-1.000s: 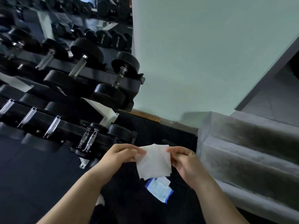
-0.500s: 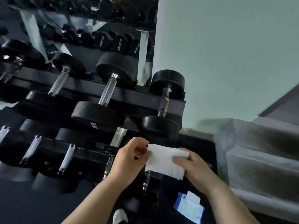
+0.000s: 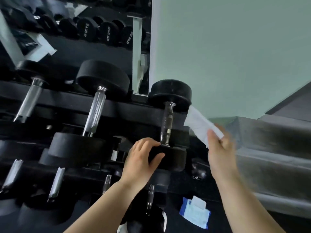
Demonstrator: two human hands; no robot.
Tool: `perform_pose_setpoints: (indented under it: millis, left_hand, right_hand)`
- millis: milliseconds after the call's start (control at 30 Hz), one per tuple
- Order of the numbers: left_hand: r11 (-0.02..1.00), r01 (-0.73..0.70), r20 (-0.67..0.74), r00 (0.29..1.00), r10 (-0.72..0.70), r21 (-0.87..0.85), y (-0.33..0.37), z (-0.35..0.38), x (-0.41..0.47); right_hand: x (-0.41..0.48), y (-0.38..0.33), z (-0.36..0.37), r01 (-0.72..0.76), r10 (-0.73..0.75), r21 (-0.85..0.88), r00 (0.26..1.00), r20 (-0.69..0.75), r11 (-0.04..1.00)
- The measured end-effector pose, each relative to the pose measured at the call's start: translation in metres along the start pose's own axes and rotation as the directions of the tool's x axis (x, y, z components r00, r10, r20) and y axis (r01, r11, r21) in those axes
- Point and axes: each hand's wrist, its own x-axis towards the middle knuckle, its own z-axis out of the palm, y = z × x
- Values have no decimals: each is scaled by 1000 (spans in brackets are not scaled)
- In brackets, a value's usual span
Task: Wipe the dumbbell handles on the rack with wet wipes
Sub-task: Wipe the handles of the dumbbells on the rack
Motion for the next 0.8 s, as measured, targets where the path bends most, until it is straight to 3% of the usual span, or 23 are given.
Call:
perform_pose_setpoints:
  millis: [67, 167, 233, 300, 400, 467, 533, 633, 700, 800]
  left_hand:
    - [1000, 5, -6, 1000, -5, -20, -3, 2, 1]
    - [1000, 1, 36, 999, -1, -14, -5, -1, 5]
    - [1000, 16, 51, 999, -15, -26, -6, 0, 6]
    - [998, 45, 40, 998, -43, -48, -8, 3, 4]
    - [996, 51, 22, 999, -49, -67, -10, 9, 3]
    - [996, 45, 8, 999, -45, -77, -11, 10, 2]
    - [995, 54, 6, 999, -53, -89, -12, 10, 2]
    - [993, 45, -7, 999, -46, -105, -13, 10, 0]
    - [993, 40, -18, 999, -42, -111, -12, 10, 0]
    - [994, 60, -7, 998, -61, -93, -11, 10, 1]
  right_hand:
    - [23, 0, 20, 322, -303, -175, 945, 124, 931]
    - [54, 21, 46, 693, -551, -313, 713, 434, 650]
    - [64, 33, 51, 766, -513, -287, 611, 602, 575]
    - [65, 38, 45, 798, -479, -273, 556, 679, 538]
    - [65, 46, 34, 888, -477, -152, 370, 797, 435]
    - [76, 44, 34, 923, -481, -100, 284, 830, 371]
    - [91, 39, 40, 928, -504, -110, 290, 813, 356]
    - [105, 29, 55, 893, -513, -187, 394, 762, 409]
    - [98, 31, 62, 887, -516, -201, 412, 751, 416]
    - [77, 38, 59, 917, -472, -118, 303, 828, 382]
